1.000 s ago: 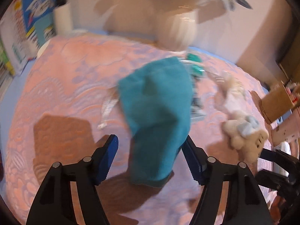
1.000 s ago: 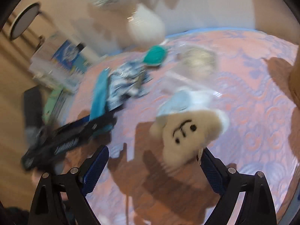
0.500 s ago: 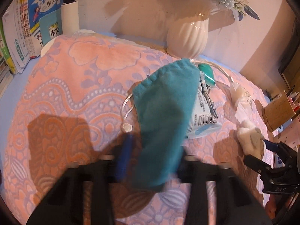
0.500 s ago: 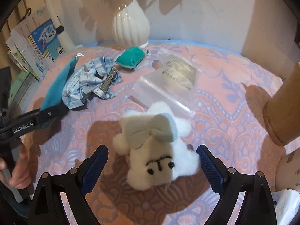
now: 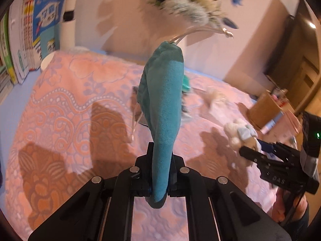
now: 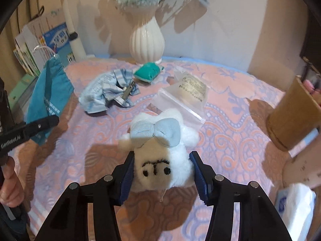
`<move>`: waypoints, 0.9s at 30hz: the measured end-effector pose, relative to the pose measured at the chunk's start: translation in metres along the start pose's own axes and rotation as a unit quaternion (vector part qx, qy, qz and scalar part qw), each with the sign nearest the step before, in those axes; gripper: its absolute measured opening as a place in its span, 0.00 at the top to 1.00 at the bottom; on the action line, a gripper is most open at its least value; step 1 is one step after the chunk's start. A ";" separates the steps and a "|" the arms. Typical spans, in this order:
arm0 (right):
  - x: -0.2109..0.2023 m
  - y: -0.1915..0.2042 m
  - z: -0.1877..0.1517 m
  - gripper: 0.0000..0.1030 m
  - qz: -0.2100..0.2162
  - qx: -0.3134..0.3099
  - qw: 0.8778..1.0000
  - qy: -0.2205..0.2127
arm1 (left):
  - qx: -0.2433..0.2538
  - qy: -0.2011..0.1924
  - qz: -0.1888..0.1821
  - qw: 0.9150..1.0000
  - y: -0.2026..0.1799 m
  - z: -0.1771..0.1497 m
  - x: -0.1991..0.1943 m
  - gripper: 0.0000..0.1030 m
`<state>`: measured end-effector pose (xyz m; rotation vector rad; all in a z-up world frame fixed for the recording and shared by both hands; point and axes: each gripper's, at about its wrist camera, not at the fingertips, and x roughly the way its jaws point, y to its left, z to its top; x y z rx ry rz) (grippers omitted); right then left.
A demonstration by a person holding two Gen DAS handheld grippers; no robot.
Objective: Organize books
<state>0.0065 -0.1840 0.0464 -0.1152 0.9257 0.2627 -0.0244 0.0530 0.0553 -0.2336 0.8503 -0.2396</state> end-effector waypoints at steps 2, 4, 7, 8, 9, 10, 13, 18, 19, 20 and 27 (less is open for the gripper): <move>-0.013 0.000 -0.004 0.49 0.003 0.004 1.000 -0.005 | 0.021 0.004 0.002 1.000 -0.011 -0.006 -0.008 0.94; -0.023 0.000 -0.009 0.49 0.001 0.004 1.000 -0.009 | 0.043 0.019 -0.002 0.999 -0.021 -0.016 -0.010 0.94; -0.033 0.001 -0.020 0.49 -0.016 -0.002 1.000 -0.011 | 0.072 0.049 0.020 0.996 -0.031 -0.030 -0.003 0.90; -0.034 0.000 -0.024 0.49 -0.022 -0.002 1.000 -0.009 | 0.078 0.055 0.030 0.995 -0.032 -0.034 -0.001 0.79; -0.034 -0.002 -0.028 0.49 -0.022 0.002 1.000 -0.006 | 0.085 0.067 0.040 0.993 -0.034 -0.038 0.004 0.63; -0.033 -0.005 -0.030 0.49 -0.020 0.006 1.000 -0.003 | 0.092 0.081 0.043 0.992 -0.035 -0.041 0.009 0.55; -0.027 -0.016 -0.040 0.49 -0.020 0.029 0.999 0.016 | 0.112 0.100 0.020 0.988 -0.042 -0.054 0.013 0.24; -0.025 -0.034 -0.054 0.49 -0.005 0.060 0.998 0.030 | 0.116 0.111 -0.021 0.987 -0.046 -0.063 0.007 0.23; -0.025 -0.036 -0.056 0.48 -0.005 0.063 0.998 0.031 | 0.120 0.111 -0.015 0.987 -0.047 -0.064 0.007 0.23; -0.024 -0.038 -0.058 0.48 -0.005 0.064 0.997 0.032 | 0.123 0.110 -0.011 0.986 -0.049 -0.064 0.007 0.23; -0.022 -0.042 -0.062 0.48 -0.003 0.063 0.997 0.032 | 0.123 0.112 -0.020 0.986 -0.054 -0.054 0.007 0.23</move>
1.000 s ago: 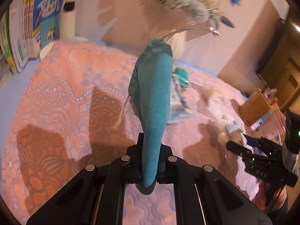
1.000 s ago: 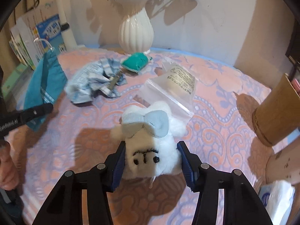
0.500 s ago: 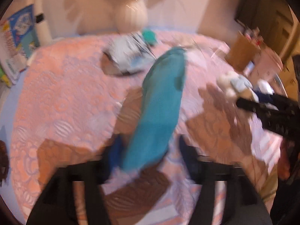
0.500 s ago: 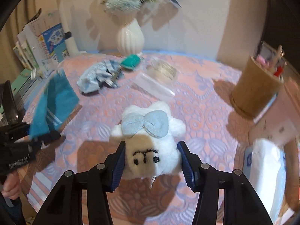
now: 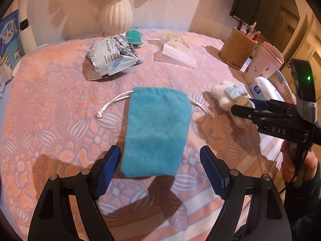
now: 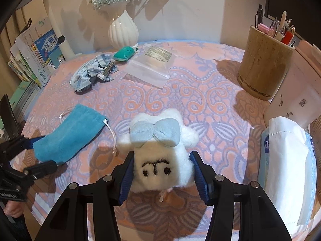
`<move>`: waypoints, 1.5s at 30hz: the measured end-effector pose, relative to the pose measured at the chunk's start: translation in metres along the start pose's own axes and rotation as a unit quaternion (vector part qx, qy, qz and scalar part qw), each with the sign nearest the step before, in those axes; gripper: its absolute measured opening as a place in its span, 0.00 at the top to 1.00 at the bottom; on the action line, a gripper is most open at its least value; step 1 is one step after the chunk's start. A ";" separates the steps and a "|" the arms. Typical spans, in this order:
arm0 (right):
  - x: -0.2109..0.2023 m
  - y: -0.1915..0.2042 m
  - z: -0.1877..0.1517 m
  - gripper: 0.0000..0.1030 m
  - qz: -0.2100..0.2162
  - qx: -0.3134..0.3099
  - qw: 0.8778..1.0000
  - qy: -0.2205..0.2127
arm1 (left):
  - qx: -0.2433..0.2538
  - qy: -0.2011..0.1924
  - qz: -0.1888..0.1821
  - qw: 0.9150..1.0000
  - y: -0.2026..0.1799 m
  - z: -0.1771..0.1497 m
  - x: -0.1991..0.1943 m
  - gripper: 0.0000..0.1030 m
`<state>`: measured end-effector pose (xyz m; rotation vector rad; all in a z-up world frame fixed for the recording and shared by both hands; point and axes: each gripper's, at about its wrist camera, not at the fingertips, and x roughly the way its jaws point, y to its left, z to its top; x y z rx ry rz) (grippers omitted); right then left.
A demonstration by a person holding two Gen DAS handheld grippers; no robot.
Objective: Organize books
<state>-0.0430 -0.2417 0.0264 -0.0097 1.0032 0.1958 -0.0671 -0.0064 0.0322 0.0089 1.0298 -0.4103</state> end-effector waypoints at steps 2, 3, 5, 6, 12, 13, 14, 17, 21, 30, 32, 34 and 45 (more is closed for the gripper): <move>0.004 -0.001 -0.002 0.48 0.001 -0.002 1.000 0.006 | 0.001 0.010 0.007 1.000 0.005 -0.003 0.000 0.23; 0.005 -0.001 -0.002 0.48 0.001 -0.003 1.000 0.007 | -0.002 0.016 0.012 1.000 0.010 -0.007 -0.002 0.23; 0.006 -0.001 -0.003 0.48 0.002 -0.007 1.000 0.007 | -0.014 0.014 0.017 1.000 0.019 -0.010 -0.009 0.23; 0.006 -0.001 -0.003 0.47 0.003 -0.007 1.000 0.006 | -0.019 0.009 0.012 1.000 0.021 -0.010 -0.013 0.23; 0.012 -0.001 -0.003 0.46 0.004 -0.006 1.000 0.011 | 0.000 -0.027 -0.008 1.000 0.007 0.010 -0.025 0.09; 0.011 -0.001 -0.003 0.46 0.004 -0.006 1.000 0.011 | 0.008 -0.025 -0.006 1.000 0.003 0.013 -0.022 0.09; 0.011 -0.002 -0.003 0.46 0.004 -0.006 1.000 0.012 | 0.014 -0.022 -0.002 1.000 -0.001 0.016 -0.018 0.09; 0.012 -0.004 -0.004 0.46 0.008 -0.002 1.000 0.013 | 0.029 -0.009 0.024 0.999 -0.009 0.022 0.002 0.24; 0.013 -0.003 -0.004 0.45 0.008 0.000 1.000 0.013 | 0.017 0.009 0.008 1.000 -0.004 0.022 0.026 0.81; -0.005 -0.003 -0.004 0.47 0.007 0.006 1.000 -0.022 | 0.017 -0.053 0.006 0.998 -0.018 0.026 -0.005 0.94; -0.019 -0.006 -0.001 0.48 0.015 0.014 0.999 -0.038 | 0.016 -0.069 -0.004 0.997 -0.023 0.029 -0.015 0.94; -0.034 -0.010 0.001 0.48 0.017 0.020 0.998 -0.054 | 0.020 -0.084 -0.013 0.996 -0.032 0.035 -0.025 0.94; -0.122 -0.052 -0.007 0.47 -0.013 0.068 0.987 -0.144 | 0.077 -0.139 -0.075 0.984 -0.105 0.074 -0.052 0.94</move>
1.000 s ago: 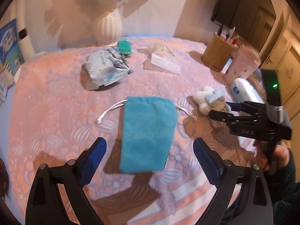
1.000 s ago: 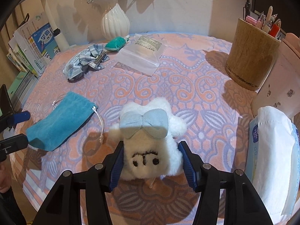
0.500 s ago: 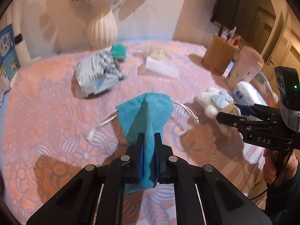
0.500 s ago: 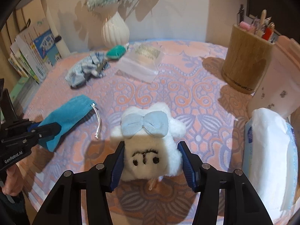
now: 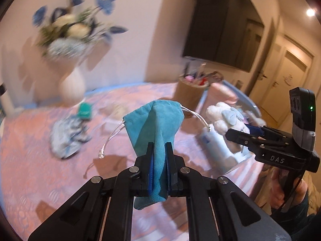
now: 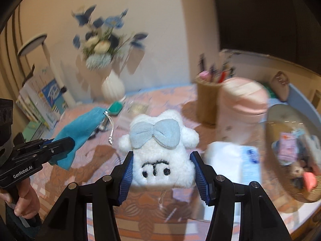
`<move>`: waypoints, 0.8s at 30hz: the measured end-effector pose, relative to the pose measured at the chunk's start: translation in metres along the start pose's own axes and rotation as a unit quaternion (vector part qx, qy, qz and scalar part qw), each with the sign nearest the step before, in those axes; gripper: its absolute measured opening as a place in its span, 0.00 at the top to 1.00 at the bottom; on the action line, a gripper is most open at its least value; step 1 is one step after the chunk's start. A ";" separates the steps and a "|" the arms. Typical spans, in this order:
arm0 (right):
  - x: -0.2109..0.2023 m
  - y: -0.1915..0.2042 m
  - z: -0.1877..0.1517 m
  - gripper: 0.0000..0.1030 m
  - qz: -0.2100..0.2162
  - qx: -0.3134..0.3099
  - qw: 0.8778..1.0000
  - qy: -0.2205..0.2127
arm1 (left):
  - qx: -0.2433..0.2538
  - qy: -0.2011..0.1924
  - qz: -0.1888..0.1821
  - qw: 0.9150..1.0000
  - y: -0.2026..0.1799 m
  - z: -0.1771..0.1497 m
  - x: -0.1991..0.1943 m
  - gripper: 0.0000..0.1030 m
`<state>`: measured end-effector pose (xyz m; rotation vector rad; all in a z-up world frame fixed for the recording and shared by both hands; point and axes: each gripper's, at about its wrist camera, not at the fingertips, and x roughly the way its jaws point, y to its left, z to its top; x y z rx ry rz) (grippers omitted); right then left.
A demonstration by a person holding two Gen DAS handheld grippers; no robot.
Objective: Organize books
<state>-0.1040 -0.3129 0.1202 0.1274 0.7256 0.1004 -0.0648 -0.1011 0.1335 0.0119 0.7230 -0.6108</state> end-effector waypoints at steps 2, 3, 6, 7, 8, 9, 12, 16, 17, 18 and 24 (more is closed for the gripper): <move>-0.013 -0.012 0.002 0.47 -0.022 0.008 1.000 -0.012 | 0.013 -0.001 -0.013 1.000 -0.017 0.009 0.008 0.94; -0.019 -0.019 0.002 0.47 -0.035 0.013 0.999 -0.016 | 0.022 -0.001 -0.019 1.000 -0.028 0.014 0.014 0.94; -0.037 -0.049 0.001 0.48 -0.070 0.037 0.996 -0.031 | 0.047 0.006 -0.042 0.998 -0.058 0.025 0.032 0.94; -0.042 -0.058 0.001 0.48 -0.079 0.045 0.995 -0.034 | 0.056 0.010 -0.052 0.997 -0.068 0.028 0.040 0.94; -0.049 -0.072 0.000 0.47 -0.090 0.058 0.994 -0.037 | 0.065 0.015 -0.060 0.996 -0.079 0.031 0.047 0.94; -0.054 -0.083 -0.001 0.47 -0.097 0.068 0.992 -0.039 | 0.074 0.019 -0.069 0.995 -0.090 0.033 0.054 0.94; -0.068 -0.119 -0.006 0.47 -0.112 0.101 0.987 -0.047 | 0.098 0.030 -0.094 0.990 -0.120 0.039 0.074 0.94; -0.082 -0.158 -0.013 0.47 -0.131 0.138 0.980 -0.054 | 0.124 0.038 -0.125 0.984 -0.155 0.048 0.094 0.94; -0.085 -0.168 -0.016 0.47 -0.137 0.147 0.978 -0.056 | 0.130 0.039 -0.131 0.982 -0.163 0.050 0.098 0.94; -0.087 -0.176 -0.017 0.47 -0.140 0.154 0.976 -0.057 | 0.137 0.039 -0.136 0.980 -0.172 0.052 0.102 0.94; -0.095 -0.225 -0.018 0.47 -0.164 0.197 0.964 -0.067 | 0.162 0.036 -0.159 0.973 -0.214 0.069 0.124 0.94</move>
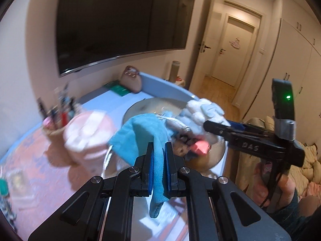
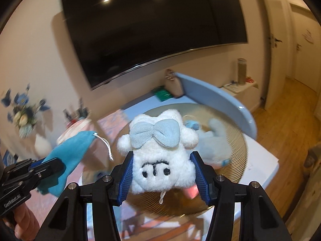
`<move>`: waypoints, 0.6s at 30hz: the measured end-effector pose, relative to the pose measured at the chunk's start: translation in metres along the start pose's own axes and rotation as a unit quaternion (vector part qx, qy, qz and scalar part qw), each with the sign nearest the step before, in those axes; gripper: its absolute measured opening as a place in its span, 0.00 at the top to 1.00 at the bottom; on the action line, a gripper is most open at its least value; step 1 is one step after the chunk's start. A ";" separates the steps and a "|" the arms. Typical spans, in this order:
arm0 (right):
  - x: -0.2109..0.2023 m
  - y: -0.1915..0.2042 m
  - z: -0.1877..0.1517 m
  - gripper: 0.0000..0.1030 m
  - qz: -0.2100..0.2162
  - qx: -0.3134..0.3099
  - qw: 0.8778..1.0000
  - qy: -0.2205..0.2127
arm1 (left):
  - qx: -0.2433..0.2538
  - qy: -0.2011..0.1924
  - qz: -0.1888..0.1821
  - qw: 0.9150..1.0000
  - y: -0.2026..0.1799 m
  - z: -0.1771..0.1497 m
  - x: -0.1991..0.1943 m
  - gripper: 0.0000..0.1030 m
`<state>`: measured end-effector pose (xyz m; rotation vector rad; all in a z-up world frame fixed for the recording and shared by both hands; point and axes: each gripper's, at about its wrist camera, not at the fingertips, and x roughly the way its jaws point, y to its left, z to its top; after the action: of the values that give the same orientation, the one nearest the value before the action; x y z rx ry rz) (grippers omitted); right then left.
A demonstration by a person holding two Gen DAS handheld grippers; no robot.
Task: Organize books
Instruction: 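Carry teal pouch and white plush to the glass bowl and release both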
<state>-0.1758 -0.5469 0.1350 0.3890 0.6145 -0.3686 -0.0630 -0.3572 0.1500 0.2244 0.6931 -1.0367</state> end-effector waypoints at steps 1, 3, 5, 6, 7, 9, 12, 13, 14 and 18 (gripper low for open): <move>0.003 -0.006 0.003 0.47 -0.003 0.005 1.000 -0.001 | 0.003 -0.001 -0.003 1.000 -0.003 0.004 0.005 0.94; 0.011 -0.016 0.008 0.47 -0.010 0.013 1.000 0.001 | 0.002 0.000 -0.009 1.000 -0.006 0.014 0.017 0.94; 0.021 -0.024 0.011 0.47 -0.011 0.022 1.000 0.005 | -0.005 -0.002 -0.021 1.000 -0.007 0.025 0.027 0.94; 0.025 -0.027 0.012 0.47 -0.010 0.028 1.000 0.006 | -0.006 -0.004 -0.025 1.000 -0.010 0.031 0.032 0.94; 0.030 -0.028 0.014 0.47 -0.009 0.031 0.999 0.007 | -0.004 -0.006 -0.025 1.000 -0.012 0.036 0.037 0.94; 0.038 -0.028 0.017 0.47 -0.011 0.032 0.999 0.008 | 0.000 -0.010 -0.019 1.000 -0.016 0.044 0.049 0.94; 0.051 -0.024 0.021 0.41 -0.016 0.023 1.000 0.013 | -0.002 -0.015 0.008 1.000 -0.017 0.048 0.068 0.88; 0.056 -0.023 0.022 0.35 -0.017 0.020 1.000 0.017 | -0.004 -0.006 0.012 1.000 -0.016 0.048 0.075 0.81; 0.060 -0.022 0.022 0.34 -0.019 0.018 0.999 0.024 | -0.013 0.007 0.010 1.000 -0.012 0.047 0.081 0.65; 0.060 -0.031 0.018 0.33 -0.011 0.024 0.999 0.036 | -0.035 0.023 -0.029 0.999 -0.004 0.035 0.082 0.33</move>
<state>-0.1351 -0.5948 0.1037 0.4436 0.6807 -0.3928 -0.0253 -0.4351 0.1265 0.1675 0.7795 -1.0625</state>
